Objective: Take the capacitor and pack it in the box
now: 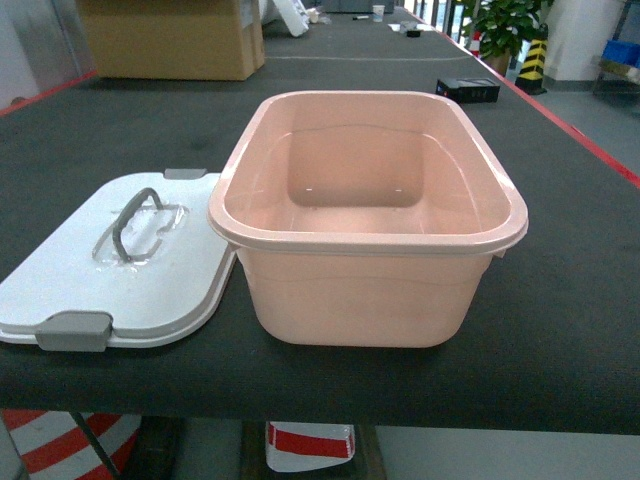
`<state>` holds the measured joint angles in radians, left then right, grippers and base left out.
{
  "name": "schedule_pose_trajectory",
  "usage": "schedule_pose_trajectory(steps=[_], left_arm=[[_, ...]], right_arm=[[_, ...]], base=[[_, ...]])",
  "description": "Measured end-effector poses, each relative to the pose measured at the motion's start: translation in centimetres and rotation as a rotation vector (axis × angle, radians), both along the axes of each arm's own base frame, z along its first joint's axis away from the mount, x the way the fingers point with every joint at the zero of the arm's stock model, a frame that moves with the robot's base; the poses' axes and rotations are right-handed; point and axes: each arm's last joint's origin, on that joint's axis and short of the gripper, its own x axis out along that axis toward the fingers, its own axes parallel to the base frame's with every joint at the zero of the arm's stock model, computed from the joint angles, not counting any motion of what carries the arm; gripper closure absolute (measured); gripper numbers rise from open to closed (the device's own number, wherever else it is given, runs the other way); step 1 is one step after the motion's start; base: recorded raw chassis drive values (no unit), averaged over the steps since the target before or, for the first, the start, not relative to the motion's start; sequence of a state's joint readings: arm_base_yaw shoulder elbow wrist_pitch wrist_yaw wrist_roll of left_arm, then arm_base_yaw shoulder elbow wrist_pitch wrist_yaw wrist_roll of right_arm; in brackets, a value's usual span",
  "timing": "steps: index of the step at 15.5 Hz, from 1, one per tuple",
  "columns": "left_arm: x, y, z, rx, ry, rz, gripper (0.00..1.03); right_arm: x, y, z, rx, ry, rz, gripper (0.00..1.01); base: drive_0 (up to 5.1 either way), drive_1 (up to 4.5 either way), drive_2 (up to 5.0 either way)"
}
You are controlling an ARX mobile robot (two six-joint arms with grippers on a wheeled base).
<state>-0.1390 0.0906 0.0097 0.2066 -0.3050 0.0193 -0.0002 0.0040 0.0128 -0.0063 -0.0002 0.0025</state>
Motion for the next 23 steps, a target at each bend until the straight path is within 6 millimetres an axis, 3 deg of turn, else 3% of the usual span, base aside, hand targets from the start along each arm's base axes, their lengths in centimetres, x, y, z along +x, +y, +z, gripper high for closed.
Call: schedule_pose_trajectory(steps=[2,4,6,7,9,12,14,18,23], left_arm=[[2.1,0.0,0.6,0.01,-0.054,0.093,0.59],[6.2,-1.7,0.4,0.043,-0.047,-0.042,0.59],[13.4,-5.8,2.8,0.058,-0.104,-0.202,0.59],[16.5,-8.0,2.6,0.065,-0.047,-0.272,0.59],[21.1,-12.1,1.3,0.076,0.066,-0.383,0.59],[26.4,-17.4,3.1,0.052,0.038,-0.459,0.59],[27.5,-19.6,3.4,0.027,0.052,-0.52,0.55],[27.5,-19.8,3.5,0.012,0.047,-0.523,0.03],[27.5,-19.8,3.5,0.01,0.047,-0.519,0.05]], right_arm=[[0.0,0.0,0.0,0.0,0.0,0.0,0.03],[0.0,0.0,0.0,0.0,0.0,-0.001,0.03],[0.0,0.0,0.0,0.0,-0.001,0.0,0.03],[0.0,0.0,0.0,0.0,-0.001,0.0,0.03],[0.0,0.0,0.0,0.0,-0.001,0.0,0.03],[0.0,0.0,0.0,0.0,-0.001,0.0,0.03],[0.0,0.0,0.0,0.0,-0.001,-0.001,0.03],[0.0,0.0,0.0,0.0,0.0,0.0,0.03],[0.0,0.0,0.0,0.0,-0.001,0.0,0.03]], base=[[0.0,0.0,0.0],[0.0,0.0,0.0],[0.0,0.0,0.0],[0.0,0.0,0.0],[0.0,0.0,0.0],[0.0,0.0,0.0],[0.0,0.0,0.0],[0.0,0.0,0.0],[0.0,0.0,0.0]])
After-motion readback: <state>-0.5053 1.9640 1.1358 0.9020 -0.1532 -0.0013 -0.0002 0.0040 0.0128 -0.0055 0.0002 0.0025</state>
